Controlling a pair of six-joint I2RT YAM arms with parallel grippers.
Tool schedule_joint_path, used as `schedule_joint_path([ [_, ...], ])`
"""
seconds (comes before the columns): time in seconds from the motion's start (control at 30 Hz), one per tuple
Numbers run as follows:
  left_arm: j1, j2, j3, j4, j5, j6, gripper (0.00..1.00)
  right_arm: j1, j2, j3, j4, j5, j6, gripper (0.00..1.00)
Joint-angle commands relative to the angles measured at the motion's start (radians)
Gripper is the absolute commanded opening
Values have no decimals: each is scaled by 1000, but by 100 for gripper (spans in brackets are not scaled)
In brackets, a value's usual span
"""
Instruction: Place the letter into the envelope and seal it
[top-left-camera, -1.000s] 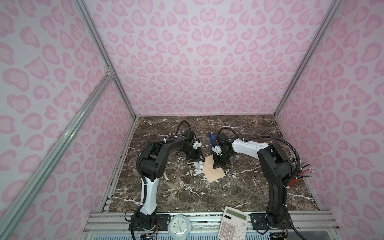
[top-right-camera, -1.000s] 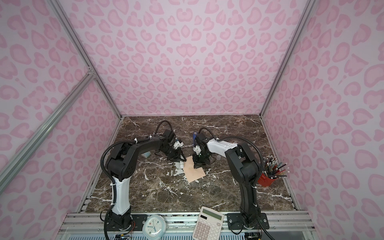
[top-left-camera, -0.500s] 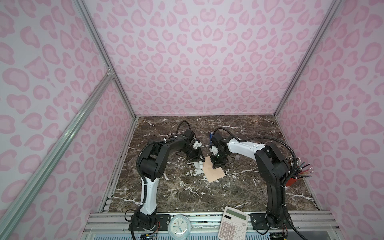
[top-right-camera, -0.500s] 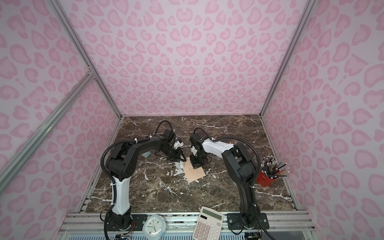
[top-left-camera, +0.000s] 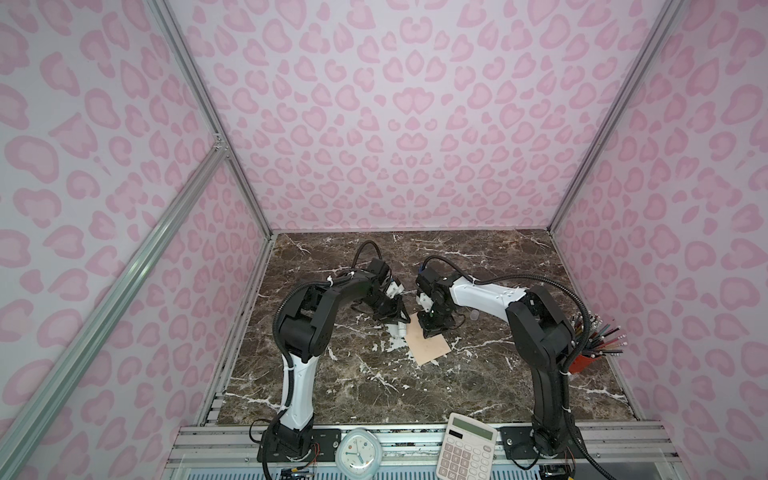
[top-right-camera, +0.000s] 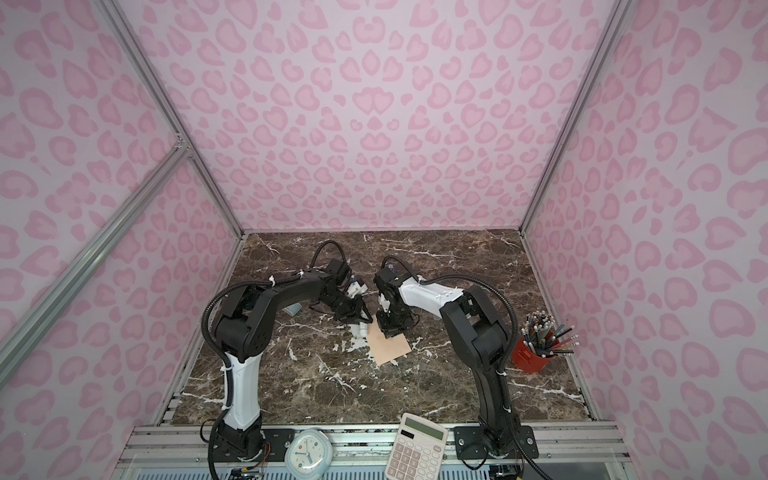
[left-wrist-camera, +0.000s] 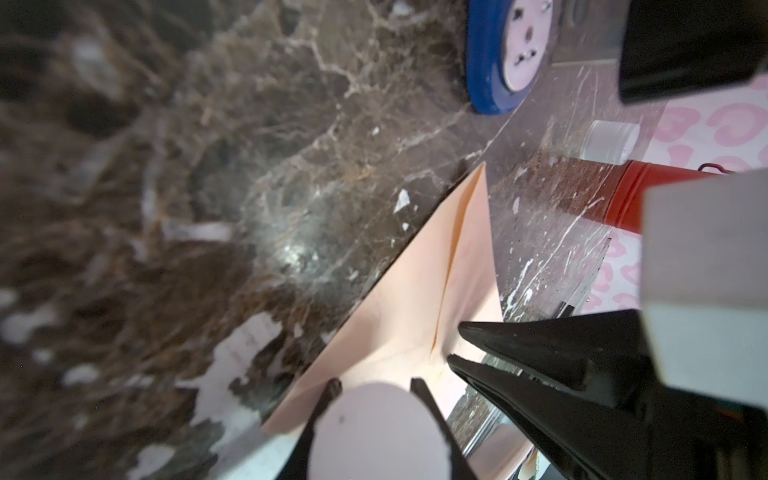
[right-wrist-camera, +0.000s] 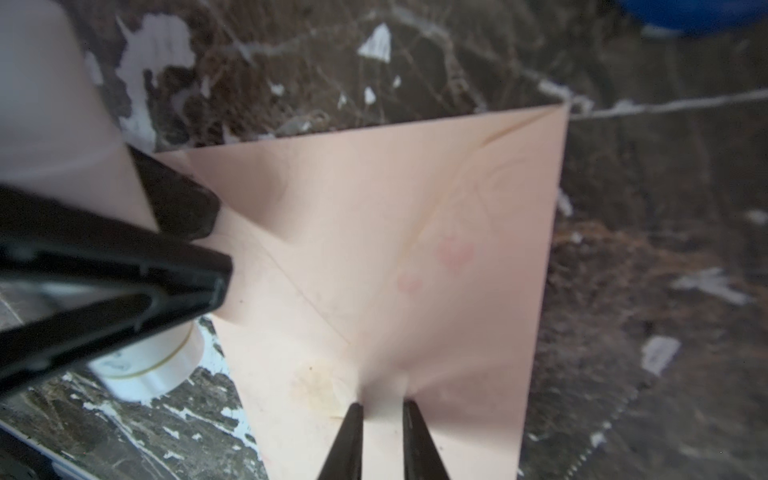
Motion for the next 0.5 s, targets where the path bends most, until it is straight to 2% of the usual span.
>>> schedule_joint_path([
  [0.0, 0, 12, -3, -54, -117, 14, 7, 16, 56, -27, -15, 20, 7, 23],
  [0.47, 2, 7, -1, -59, -112, 12, 7, 25, 74, -21, -18, 17, 14, 30],
])
